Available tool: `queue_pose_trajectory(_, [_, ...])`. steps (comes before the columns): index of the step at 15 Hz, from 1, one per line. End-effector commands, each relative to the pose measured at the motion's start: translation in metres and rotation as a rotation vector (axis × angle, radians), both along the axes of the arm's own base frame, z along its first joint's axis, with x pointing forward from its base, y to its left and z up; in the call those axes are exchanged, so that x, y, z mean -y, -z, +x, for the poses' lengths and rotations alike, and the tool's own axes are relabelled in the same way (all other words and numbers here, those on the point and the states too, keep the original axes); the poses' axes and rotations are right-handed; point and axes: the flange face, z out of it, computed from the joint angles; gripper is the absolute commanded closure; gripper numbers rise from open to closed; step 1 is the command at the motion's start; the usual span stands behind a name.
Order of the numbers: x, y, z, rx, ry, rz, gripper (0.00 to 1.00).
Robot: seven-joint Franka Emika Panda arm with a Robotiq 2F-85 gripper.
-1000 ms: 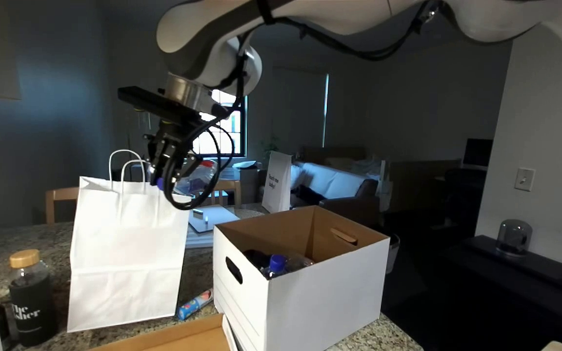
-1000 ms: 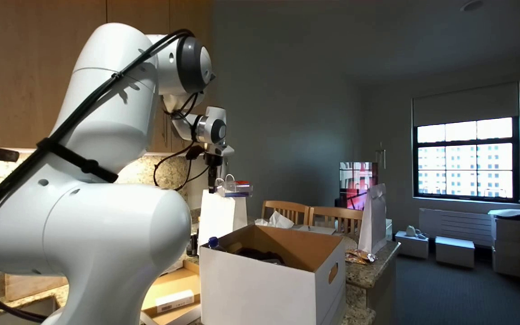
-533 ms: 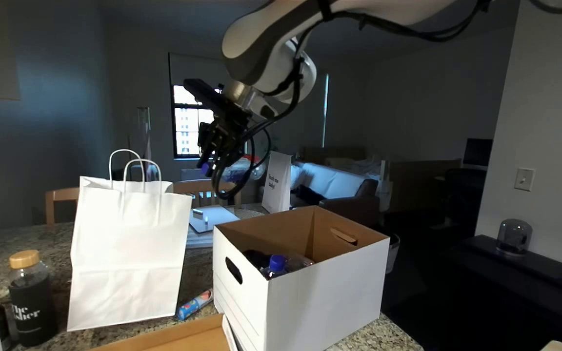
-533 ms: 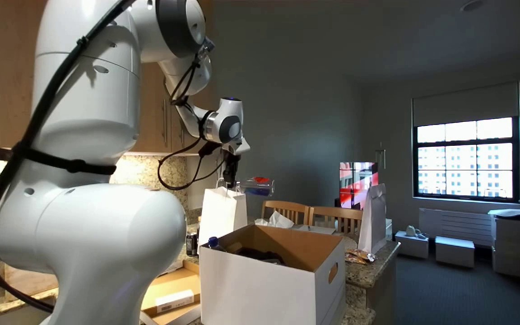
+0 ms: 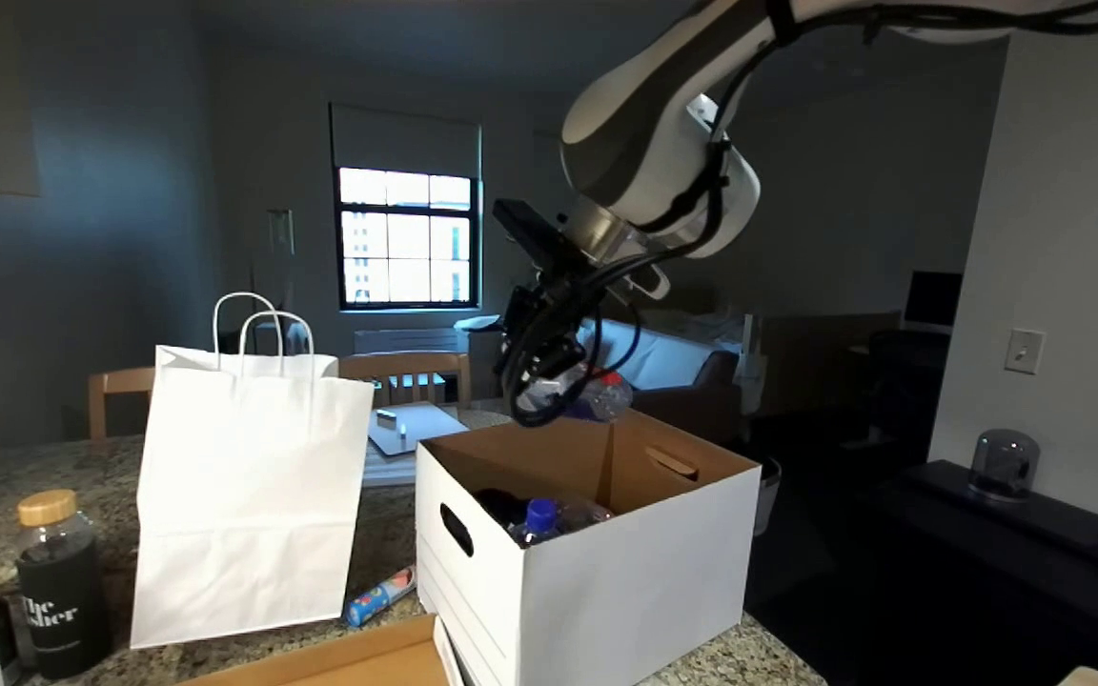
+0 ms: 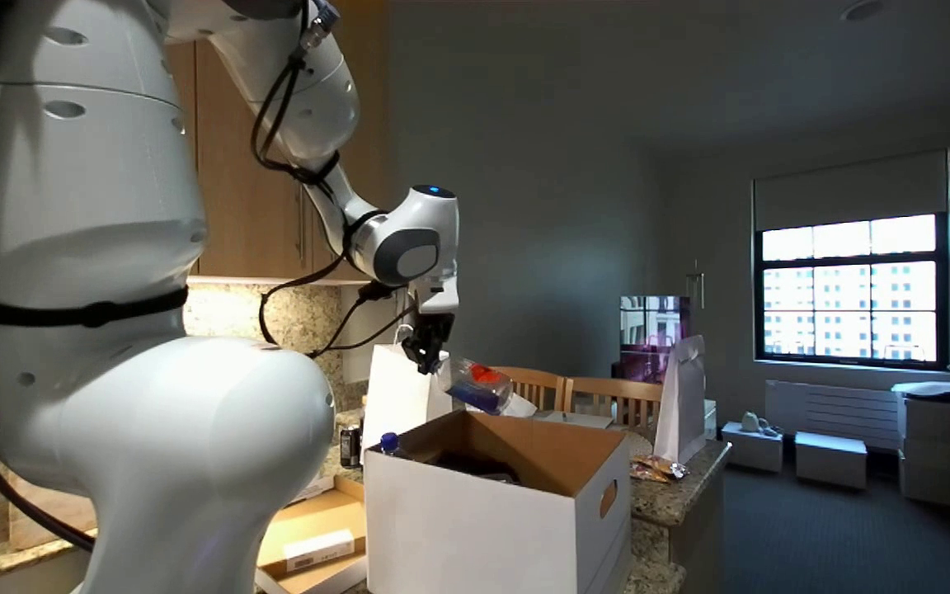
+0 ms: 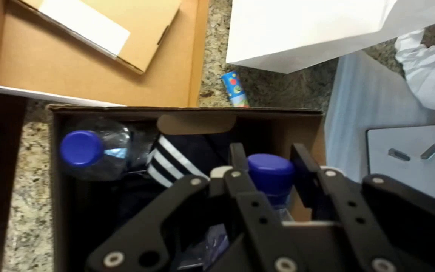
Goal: Put three bottles of water in the box
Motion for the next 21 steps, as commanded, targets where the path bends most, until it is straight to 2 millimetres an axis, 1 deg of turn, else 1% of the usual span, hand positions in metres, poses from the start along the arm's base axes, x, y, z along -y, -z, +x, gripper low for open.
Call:
queue_pose_trajectory(1, [0.033, 0.024, -0.072, -0.001, 0.010, -0.010, 0.35])
queue_pose_trajectory(2, [0.038, 0.032, -0.090, -0.004, 0.001, -0.026, 0.30])
queue_pose_trajectory(4, [0.039, 0.040, -0.113, -0.007, -0.015, -0.060, 0.16])
queue_pose_trajectory(5, [0.033, 0.037, -0.113, -0.004, -0.030, -0.068, 0.11])
queue_pose_trajectory(6, [0.022, 0.027, -0.103, -0.001, -0.045, -0.076, 0.04])
queue_pose_trajectory(7, [0.017, 0.024, -0.110, 0.012, -0.070, -0.080, 0.01])
queue_pose_trajectory(9, [0.003, 0.014, -0.117, 0.027, -0.156, -0.080, 0.00])
queue_pose_trajectory(11, [-0.009, 0.006, -0.124, 0.016, -0.218, -0.132, 0.00])
queue_pose_trajectory(12, [-0.013, 0.003, -0.128, 0.010, -0.239, -0.161, 0.00])
queue_pose_trajectory(13, [-0.014, 0.004, -0.138, 0.006, -0.268, -0.189, 0.00])
queue_pose_trajectory(17, [-0.025, -0.010, -0.148, -0.010, -0.374, -0.288, 0.00])
queue_pose_trajectory(19, [-0.025, -0.025, -0.148, -0.014, -0.420, -0.351, 0.00])
queue_pose_trajectory(21, [-0.026, -0.057, -0.143, -0.025, -0.447, -0.444, 0.00])
